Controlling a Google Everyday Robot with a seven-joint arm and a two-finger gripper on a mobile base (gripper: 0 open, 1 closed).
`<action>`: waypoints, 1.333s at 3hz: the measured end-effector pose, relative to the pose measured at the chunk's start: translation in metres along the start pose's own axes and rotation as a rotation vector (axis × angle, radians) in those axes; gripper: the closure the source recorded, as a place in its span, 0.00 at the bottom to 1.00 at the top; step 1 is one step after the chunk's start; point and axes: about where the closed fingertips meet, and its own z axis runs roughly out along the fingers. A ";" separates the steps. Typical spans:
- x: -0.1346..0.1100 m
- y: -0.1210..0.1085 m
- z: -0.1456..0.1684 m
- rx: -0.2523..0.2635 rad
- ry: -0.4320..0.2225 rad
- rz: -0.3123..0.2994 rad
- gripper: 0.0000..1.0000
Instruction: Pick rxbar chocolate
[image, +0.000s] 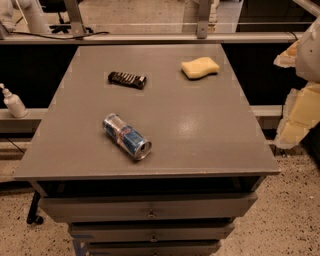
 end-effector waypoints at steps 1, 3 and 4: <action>0.000 0.000 0.000 0.000 0.000 0.000 0.00; -0.056 -0.058 0.037 -0.004 -0.237 -0.029 0.00; -0.104 -0.062 0.059 -0.046 -0.362 -0.034 0.00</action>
Offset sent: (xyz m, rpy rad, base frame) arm 0.0835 0.0294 -0.0070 0.2230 -0.0831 0.1060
